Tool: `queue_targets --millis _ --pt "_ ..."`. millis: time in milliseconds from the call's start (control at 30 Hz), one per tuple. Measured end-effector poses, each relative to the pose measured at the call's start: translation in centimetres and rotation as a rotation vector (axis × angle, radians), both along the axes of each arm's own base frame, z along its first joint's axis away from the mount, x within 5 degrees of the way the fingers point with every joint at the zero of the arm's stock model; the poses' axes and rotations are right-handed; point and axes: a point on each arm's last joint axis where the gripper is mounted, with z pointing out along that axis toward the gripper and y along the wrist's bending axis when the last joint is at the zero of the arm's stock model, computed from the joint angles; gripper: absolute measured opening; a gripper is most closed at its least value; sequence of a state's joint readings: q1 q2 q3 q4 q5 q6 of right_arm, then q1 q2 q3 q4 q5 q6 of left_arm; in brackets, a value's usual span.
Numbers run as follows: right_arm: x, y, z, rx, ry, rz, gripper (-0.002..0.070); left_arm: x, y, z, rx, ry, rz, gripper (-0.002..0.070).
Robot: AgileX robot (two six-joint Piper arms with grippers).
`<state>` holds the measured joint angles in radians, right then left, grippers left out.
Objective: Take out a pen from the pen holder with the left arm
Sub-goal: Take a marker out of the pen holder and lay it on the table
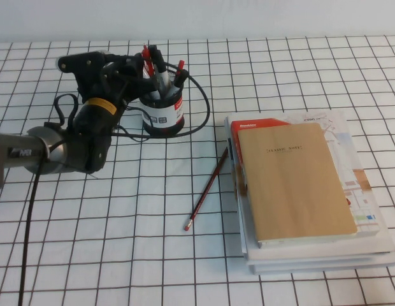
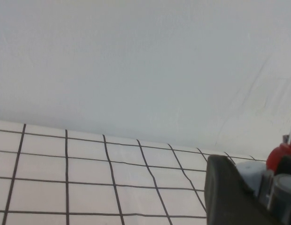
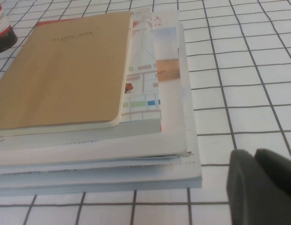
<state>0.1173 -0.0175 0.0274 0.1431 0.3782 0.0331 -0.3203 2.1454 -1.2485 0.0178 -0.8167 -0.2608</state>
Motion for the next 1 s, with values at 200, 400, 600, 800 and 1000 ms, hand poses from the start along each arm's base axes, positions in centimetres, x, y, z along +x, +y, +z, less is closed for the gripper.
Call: queue_targets --millis 200,400,600,800,1000 --pt "0.0 0.0 0.0 0.0 0.0 0.0 -0.0015 0.9 -0.3 0.1 0.006 0.044 0.001 0.0193" --pt "0.0 0.0 0.0 0.0 0.0 0.0 -0.0015 0.9 -0.3 0.1 0.004 0.052 0.001 0.0193" --pt "0.0 0.0 0.0 0.0 0.0 0.0 -0.0015 0.9 -0.3 0.1 0.003 0.055 0.002 0.0192" --pt "0.0 0.0 0.0 0.0 0.0 0.0 -0.0015 0.7 -0.4 0.8 0.03 0.061 -0.018 0.0192" --pt "0.0 0.0 0.0 0.0 0.0 0.0 -0.0015 0.3 -0.3 1.6 0.039 0.065 -0.022 0.0192"
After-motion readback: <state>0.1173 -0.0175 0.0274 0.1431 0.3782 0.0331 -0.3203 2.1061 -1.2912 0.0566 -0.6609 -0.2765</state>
